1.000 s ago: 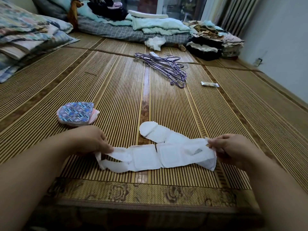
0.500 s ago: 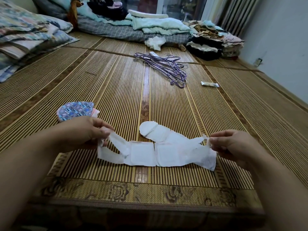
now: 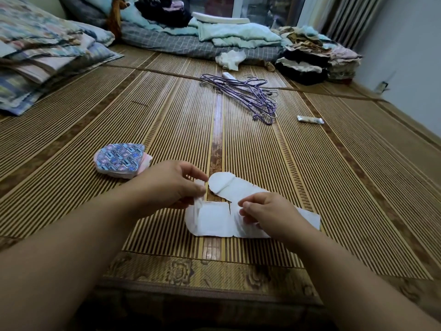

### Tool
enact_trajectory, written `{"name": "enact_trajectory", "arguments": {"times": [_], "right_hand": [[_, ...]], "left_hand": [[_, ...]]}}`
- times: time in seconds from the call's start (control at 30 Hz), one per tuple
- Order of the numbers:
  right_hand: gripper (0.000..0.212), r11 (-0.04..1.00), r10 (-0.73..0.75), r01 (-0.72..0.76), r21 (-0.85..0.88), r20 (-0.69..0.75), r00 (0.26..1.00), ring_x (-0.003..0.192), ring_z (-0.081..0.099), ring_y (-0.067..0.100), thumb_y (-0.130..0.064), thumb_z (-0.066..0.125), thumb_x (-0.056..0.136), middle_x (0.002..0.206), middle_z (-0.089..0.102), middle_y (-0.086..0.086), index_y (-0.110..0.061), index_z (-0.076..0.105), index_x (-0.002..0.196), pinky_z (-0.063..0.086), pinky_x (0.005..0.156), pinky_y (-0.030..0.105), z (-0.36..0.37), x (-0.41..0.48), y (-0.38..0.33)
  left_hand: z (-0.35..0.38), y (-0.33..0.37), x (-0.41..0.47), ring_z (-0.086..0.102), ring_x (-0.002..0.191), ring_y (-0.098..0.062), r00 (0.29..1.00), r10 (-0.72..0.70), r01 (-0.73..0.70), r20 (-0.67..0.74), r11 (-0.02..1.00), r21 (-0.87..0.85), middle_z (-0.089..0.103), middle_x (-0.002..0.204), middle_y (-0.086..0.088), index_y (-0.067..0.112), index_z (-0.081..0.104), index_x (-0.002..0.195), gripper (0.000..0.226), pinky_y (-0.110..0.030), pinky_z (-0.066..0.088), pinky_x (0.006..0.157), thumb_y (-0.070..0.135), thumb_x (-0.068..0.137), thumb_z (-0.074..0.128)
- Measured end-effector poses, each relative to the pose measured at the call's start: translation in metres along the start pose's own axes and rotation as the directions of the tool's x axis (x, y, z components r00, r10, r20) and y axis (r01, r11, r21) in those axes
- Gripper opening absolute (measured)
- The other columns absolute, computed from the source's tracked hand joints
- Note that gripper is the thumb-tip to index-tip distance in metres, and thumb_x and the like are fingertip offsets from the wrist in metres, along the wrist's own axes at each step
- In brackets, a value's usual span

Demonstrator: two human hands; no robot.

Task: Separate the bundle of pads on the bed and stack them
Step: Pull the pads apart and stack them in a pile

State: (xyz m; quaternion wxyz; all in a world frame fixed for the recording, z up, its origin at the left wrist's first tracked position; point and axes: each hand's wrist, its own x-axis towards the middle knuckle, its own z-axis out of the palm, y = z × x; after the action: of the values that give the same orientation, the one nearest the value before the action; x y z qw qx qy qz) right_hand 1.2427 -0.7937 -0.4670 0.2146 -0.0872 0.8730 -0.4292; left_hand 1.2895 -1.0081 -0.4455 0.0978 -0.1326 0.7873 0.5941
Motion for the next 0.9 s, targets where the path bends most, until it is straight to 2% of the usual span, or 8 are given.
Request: {"name": "enact_trajectory", "arguments": {"times": [0.13,0.3,0.4,0.53,0.63,0.7,0.77,0.9], "right_hand": [[0.02,0.994,0.051,-0.05,0.094,-0.001,0.999,0.087,0.069,0.018,-0.012,0.049,0.094,0.097,0.071,0.003,-0.022,0.066,0.098,0.054,0.081,0.037,-0.008,-0.002,0.0],[0.022,0.985,0.067,-0.045,0.167,-0.129,0.989,0.084,0.07,0.017,-0.007,0.048,0.093,0.094,0.072,0.003,-0.021,0.064,0.094,0.057,0.084,0.043,-0.028,-0.006,0.004],[0.02,0.982,0.071,-0.038,0.184,-0.177,0.982,0.082,0.07,0.017,-0.007,0.05,0.092,0.091,0.072,0.003,-0.021,0.064,0.091,0.056,0.081,0.042,-0.039,-0.008,0.01],[0.015,0.992,0.061,-0.037,0.117,-0.204,0.977,0.077,0.07,0.013,-0.011,0.056,0.09,0.09,0.072,0.001,-0.023,0.065,0.091,0.058,0.075,0.038,-0.045,-0.007,0.019],[0.017,0.985,0.036,-0.074,-0.156,-0.237,0.971,0.07,0.069,0.009,-0.016,0.063,0.086,0.092,0.071,-0.001,-0.022,0.066,0.101,0.059,0.067,0.036,-0.044,-0.002,0.028],[0.028,0.924,0.048,-0.132,-0.359,-0.234,0.971,0.07,0.065,0.008,-0.026,0.067,0.083,0.101,0.071,-0.001,-0.021,0.065,0.111,0.056,0.06,0.032,-0.039,0.003,0.034],[0.038,0.881,0.07,-0.171,-0.442,-0.236,0.969,0.073,0.059,0.007,-0.037,0.07,0.079,0.102,0.068,0.0,-0.019,0.065,0.112,0.047,0.057,0.026,-0.031,0.007,0.038],[0.049,0.847,0.072,-0.202,-0.492,-0.271,0.96,0.085,0.055,0.017,-0.042,0.076,0.071,0.104,0.064,0.004,-0.012,0.063,0.107,0.046,0.067,0.031,-0.018,0.013,0.041]], "left_hand": [[0.022,0.001,0.013,0.065,0.053,-0.005,1.0,0.016,-0.016,-0.001,0.994,0.111,0.072,0.079,-0.006,0.022,0.066,0.093,0.016,-0.023,0.055,0.053,0.012,0.081,0.07],[0.054,0.002,0.029,0.07,0.06,-0.008,0.999,-0.001,-0.006,0.04,0.984,0.176,0.072,0.08,-0.003,0.016,0.065,0.103,0.021,-0.024,0.055,0.053,0.016,0.082,0.07],[0.063,0.0,0.034,0.069,0.059,-0.004,0.998,0.027,-0.042,0.053,0.95,0.31,0.068,0.084,0.006,0.018,0.064,0.111,0.028,-0.019,0.051,0.048,0.026,0.084,0.068],[0.057,0.0,0.037,0.067,0.061,-0.004,0.979,0.196,-0.131,-0.048,0.8,0.585,0.071,0.088,0.008,0.027,0.067,0.107,0.024,-0.022,0.048,0.054,0.037,0.086,0.062],[0.037,-0.001,0.039,0.061,0.066,-0.008,0.945,0.276,-0.044,-0.177,0.642,0.766,0.068,0.08,0.009,0.027,0.069,0.093,0.025,-0.027,0.049,0.06,0.047,0.079,0.064],[0.023,-0.006,0.039,0.062,0.065,-0.013,0.972,0.128,0.091,-0.195,0.562,0.822,0.067,0.072,0.004,0.021,0.07,0.085,0.034,-0.031,0.054,0.065,0.054,0.074,0.066],[0.016,-0.015,0.035,0.061,0.071,-0.014,0.98,-0.055,0.193,-0.191,0.487,0.852,0.066,0.08,0.002,0.017,0.067,0.09,0.044,-0.034,0.054,0.069,0.056,0.07,0.068],[0.021,-0.025,0.029,0.057,0.082,-0.015,0.98,-0.109,0.2,-0.168,0.483,0.853,0.059,0.101,0.0,0.018,0.058,0.103,0.053,-0.035,0.053,0.075,0.054,0.067,0.073]]}}
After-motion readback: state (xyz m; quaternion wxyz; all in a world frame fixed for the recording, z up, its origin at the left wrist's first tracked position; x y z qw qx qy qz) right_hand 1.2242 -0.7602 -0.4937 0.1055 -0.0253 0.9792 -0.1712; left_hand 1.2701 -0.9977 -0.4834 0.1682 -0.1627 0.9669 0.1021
